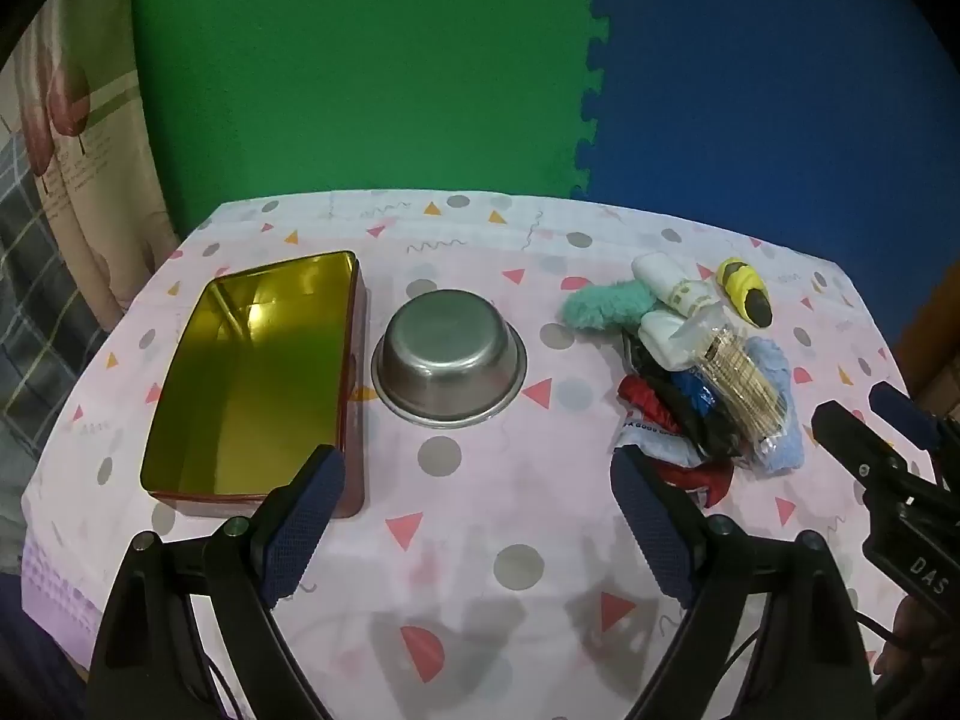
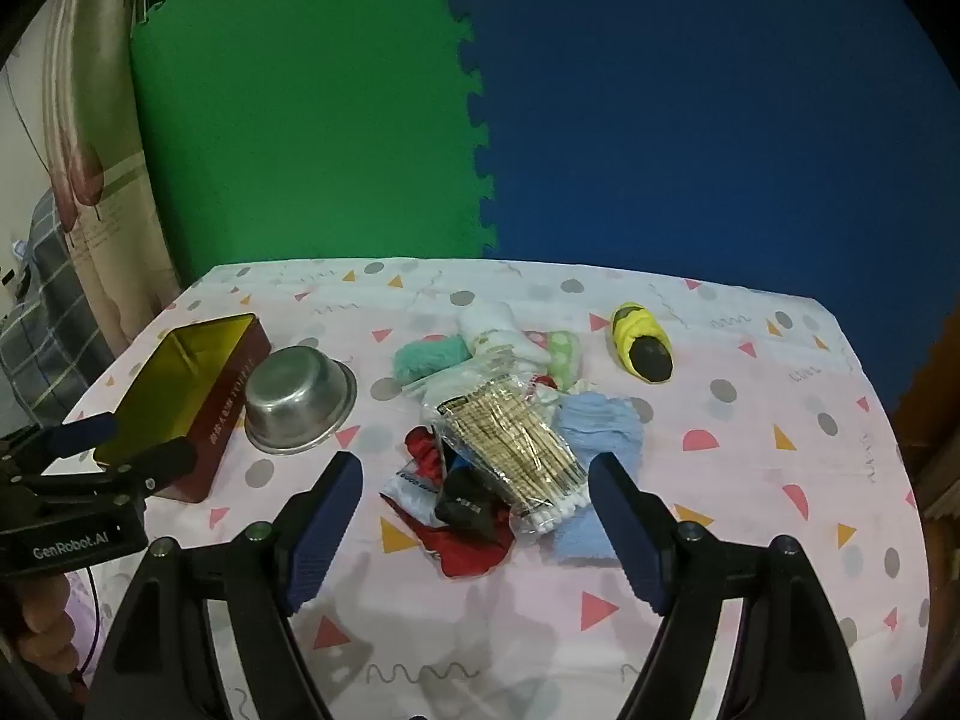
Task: Organize soft objects
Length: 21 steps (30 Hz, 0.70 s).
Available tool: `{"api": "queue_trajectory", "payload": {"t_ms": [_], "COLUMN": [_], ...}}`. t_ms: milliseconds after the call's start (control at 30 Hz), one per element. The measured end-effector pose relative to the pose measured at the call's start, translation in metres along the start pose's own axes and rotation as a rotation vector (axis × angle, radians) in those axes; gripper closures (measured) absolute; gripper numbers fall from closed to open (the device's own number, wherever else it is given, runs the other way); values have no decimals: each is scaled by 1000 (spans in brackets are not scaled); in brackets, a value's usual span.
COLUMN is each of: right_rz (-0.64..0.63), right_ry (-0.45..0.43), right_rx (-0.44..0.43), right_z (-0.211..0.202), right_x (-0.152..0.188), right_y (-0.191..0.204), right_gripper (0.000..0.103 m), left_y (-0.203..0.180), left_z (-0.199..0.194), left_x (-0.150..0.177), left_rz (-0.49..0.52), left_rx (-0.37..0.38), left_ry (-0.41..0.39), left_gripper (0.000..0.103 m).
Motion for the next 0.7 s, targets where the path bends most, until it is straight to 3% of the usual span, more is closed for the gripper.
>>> {"api": "queue_trajectory", "payload": {"t_ms": [433,500,700], "right_rz": [24,25,28], "right_ry": [3,5,0], "right_rx": [-14,-17,-14], "right_z": [-1,-1,0], "right_x": [1,2,3], "right_y": [-1,-2,0], "right_gripper": [23,23,23], "left_y": [17,7,7], "left_z": [-10,6,7], "left_x": [12,1,2], "left_rz": [15,1,4], "left_rx": [8,-12,-17], "left_ry": [0,27,23], "left_gripper": [15,15,15]}}
Point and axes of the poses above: each gripper's, at about its wrist camera, not at the fingertips, and z roughly the way its jaws point, y to its left, x to its underside, the point moved 10 cm from there along z, roughly the way its jaws point, and after that the axes turned 1 degree about -z, right-handed, at the moved point
